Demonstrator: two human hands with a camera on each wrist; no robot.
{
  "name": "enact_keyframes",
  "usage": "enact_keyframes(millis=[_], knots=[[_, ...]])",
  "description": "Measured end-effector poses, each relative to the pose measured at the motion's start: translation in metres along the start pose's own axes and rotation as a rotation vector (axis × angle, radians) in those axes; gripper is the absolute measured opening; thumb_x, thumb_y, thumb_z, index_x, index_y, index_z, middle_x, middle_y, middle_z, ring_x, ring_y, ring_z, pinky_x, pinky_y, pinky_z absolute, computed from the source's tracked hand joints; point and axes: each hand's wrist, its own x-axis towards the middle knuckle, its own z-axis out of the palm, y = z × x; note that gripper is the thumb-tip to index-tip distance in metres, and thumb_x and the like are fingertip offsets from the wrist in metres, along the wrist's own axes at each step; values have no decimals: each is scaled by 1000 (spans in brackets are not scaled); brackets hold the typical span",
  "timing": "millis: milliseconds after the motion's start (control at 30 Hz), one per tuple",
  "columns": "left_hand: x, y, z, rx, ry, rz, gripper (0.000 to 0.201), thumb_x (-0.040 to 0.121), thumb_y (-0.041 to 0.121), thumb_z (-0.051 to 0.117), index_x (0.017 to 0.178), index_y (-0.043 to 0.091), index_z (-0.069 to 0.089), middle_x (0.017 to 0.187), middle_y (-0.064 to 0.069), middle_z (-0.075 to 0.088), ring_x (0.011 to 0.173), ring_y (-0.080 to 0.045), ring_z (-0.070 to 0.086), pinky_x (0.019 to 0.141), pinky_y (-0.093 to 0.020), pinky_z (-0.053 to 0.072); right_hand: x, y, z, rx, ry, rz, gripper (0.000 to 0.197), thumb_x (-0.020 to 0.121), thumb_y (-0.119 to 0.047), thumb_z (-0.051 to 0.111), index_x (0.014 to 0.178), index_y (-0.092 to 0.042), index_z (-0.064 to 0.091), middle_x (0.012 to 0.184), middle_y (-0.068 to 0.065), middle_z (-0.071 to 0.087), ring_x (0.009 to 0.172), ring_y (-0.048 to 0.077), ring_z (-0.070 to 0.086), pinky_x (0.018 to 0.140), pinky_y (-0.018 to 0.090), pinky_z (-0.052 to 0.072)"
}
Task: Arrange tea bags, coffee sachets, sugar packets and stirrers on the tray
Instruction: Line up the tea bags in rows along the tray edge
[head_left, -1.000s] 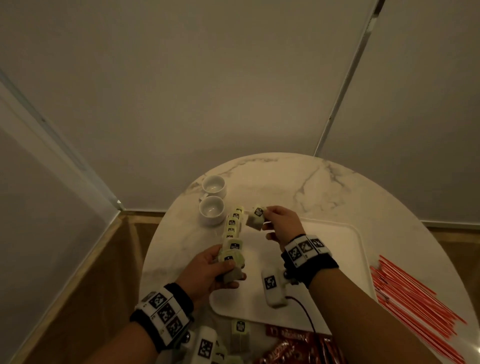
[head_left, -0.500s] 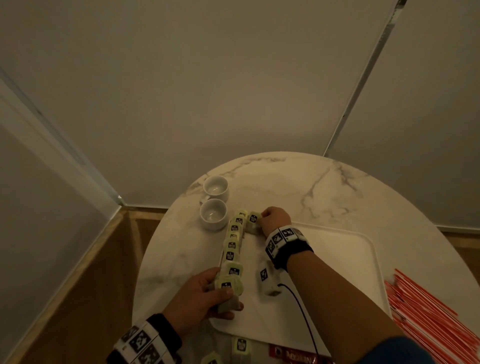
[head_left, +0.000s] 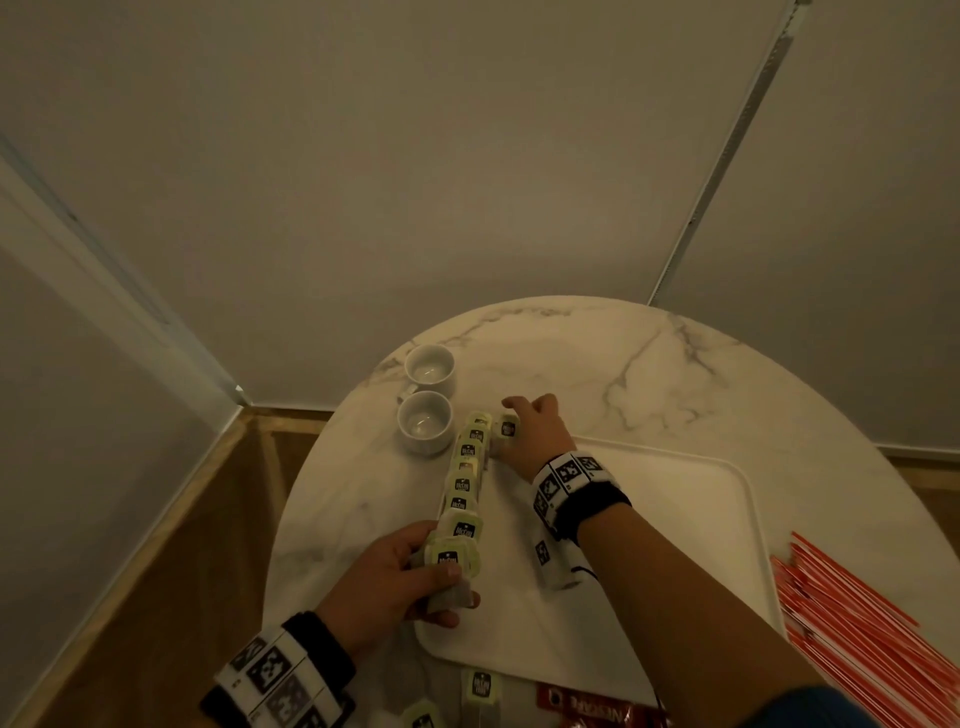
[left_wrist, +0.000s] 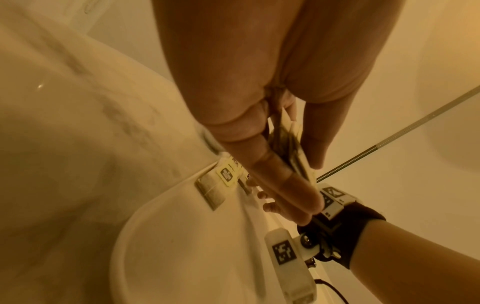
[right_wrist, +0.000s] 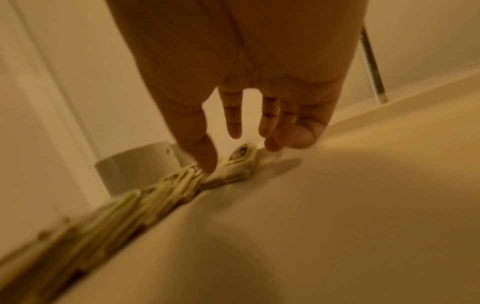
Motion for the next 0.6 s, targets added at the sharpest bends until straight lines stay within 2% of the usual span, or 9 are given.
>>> enact_keyframes(millis=[67, 133, 267, 333, 467, 533, 600], knots=[[1, 2, 0, 9, -2, 6, 34, 85, -4, 59, 118, 6, 57, 103, -26, 67, 85, -38, 69, 57, -34, 58, 1, 3, 3, -123, -52, -37, 75, 76, -27, 72, 141, -29, 35, 132, 7, 28, 117, 29, 46, 101, 40, 45], [1, 3, 0, 16, -9, 10, 34, 85, -4, 59, 118, 6, 57, 103, -26, 67, 85, -38, 69, 57, -34, 58, 3, 5, 4, -169, -70, -41, 79, 74, -23, 71, 142, -30, 33, 132, 7, 26, 116, 29, 45, 100, 40, 46], [0, 3, 2, 20, -9, 16, 35, 85, -5, 59, 117, 7, 57, 103, -25, 67, 85, -39, 69, 57, -34, 58, 8, 7, 5, -182, -51, -46, 66, 79, -30, 66, 140, -28, 39, 127, 6, 27, 109, 30, 51, 98, 40, 47], [0, 2, 3, 19, 0, 13, 35, 86, -5, 59, 118, 8, 57, 103, -24, 68, 86, -40, 69, 57, -34, 58, 7, 7, 4, -170, -57, -44, 66, 80, -30, 67, 140, -27, 39, 128, 7, 27, 110, 31, 52, 98, 40, 48], [3, 2, 4, 8, 28, 28, 36, 87, -5, 58, 120, 8, 55, 104, -22, 69, 89, -41, 68, 58, -34, 57, -4, 2, -8, -18, -40, -7, 88, 73, -34, 78, 146, -29, 28, 136, 6, 24, 114, 27, 52, 99, 36, 47], [5, 5, 5, 0, 37, 41, 36, 88, -4, 57, 121, 10, 54, 104, -19, 69, 91, -40, 68, 59, -34, 57, -19, -5, -20, 146, 35, 5, 79, 76, -34, 77, 142, -25, 35, 134, 5, 30, 112, 22, 51, 96, 31, 46], [8, 8, 6, -11, 53, 57, 39, 87, -3, 58, 122, 14, 51, 105, -17, 69, 92, -39, 68, 61, -34, 57, -39, -14, -32, 353, 32, -12, 49, 82, -31, 72, 126, -22, 53, 124, 3, 45, 101, 15, 53, 82, 28, 46]])
